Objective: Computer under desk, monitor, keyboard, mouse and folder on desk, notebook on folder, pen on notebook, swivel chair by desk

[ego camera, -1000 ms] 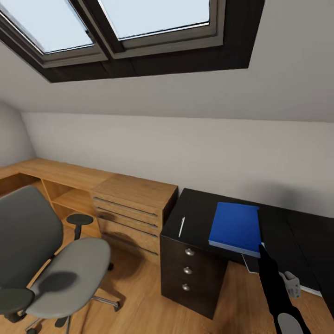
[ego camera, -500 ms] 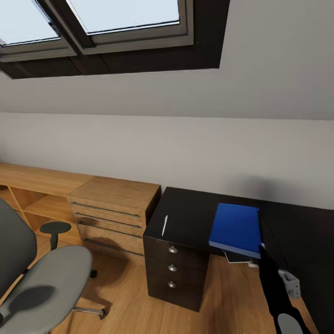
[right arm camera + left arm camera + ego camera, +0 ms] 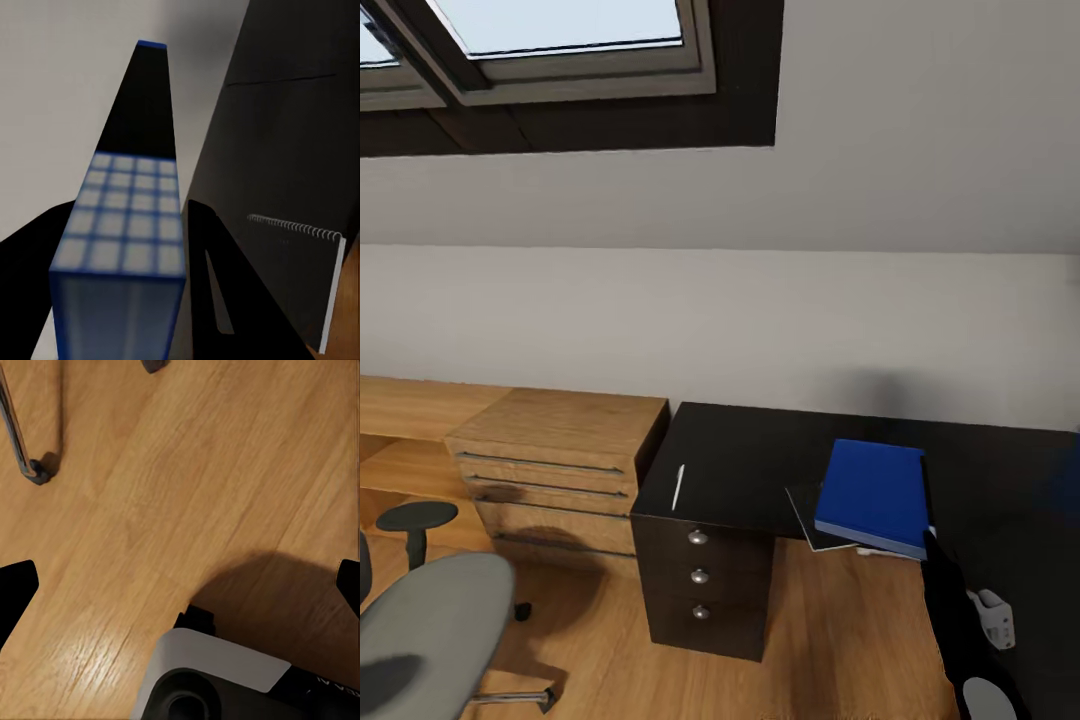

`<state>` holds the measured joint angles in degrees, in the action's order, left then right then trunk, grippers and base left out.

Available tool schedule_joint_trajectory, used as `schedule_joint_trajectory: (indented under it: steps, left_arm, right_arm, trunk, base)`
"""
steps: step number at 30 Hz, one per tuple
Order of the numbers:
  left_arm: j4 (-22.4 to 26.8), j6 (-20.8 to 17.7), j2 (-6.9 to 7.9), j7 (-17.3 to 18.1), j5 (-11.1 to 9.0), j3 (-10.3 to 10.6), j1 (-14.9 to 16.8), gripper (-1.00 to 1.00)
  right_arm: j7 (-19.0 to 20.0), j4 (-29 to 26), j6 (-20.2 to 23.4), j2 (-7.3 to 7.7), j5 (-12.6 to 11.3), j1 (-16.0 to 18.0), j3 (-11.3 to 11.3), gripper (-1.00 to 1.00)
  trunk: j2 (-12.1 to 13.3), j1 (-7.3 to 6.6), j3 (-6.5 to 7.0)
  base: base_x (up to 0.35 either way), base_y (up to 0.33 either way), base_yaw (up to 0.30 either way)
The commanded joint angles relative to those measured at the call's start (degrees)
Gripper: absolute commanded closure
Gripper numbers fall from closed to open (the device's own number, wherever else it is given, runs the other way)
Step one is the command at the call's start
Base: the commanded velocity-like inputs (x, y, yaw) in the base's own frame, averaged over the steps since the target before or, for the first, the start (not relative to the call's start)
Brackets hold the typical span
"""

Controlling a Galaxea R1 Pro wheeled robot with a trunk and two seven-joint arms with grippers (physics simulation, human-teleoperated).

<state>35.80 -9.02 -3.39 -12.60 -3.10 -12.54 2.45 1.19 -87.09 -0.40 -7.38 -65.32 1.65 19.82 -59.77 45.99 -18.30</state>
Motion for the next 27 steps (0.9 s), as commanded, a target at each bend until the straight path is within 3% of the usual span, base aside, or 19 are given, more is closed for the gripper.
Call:
schedule_joint_trajectory:
  steps: [1,9,27]
  left_arm:
    - [0.14,-0.23,-0.06,-0.09,-0.31,-0.14,0.00,-1.00]
    - [0.00,4.59,-0.13,-0.06,0.02,-0.21,-0.01,-1.00]
    - [-0.03,5.24,-0.13,-0.06,0.11,-0.21,0.00,-1.00]
  right_arm:
    - [0.12,-0.01,-0.04,-0.05,-0.59,0.04,0.06,1.00]
    - [0.12,-0.01,-0.04,-0.08,-0.53,0.09,0.13,1.00]
    - [0.14,-0.01,-0.13,-0.09,-0.51,0.04,0.13,1.00]
  trunk:
    - [-0.05,0.00,-0.08]
    - [-0.05,0.00,-0.10]
    - [-0.05,0.00,0.13]
  base:
    - [0.000,0.000,-0.266]
    - [0.000,0.000,-0.270]
    - [0.000,0.000,-0.273]
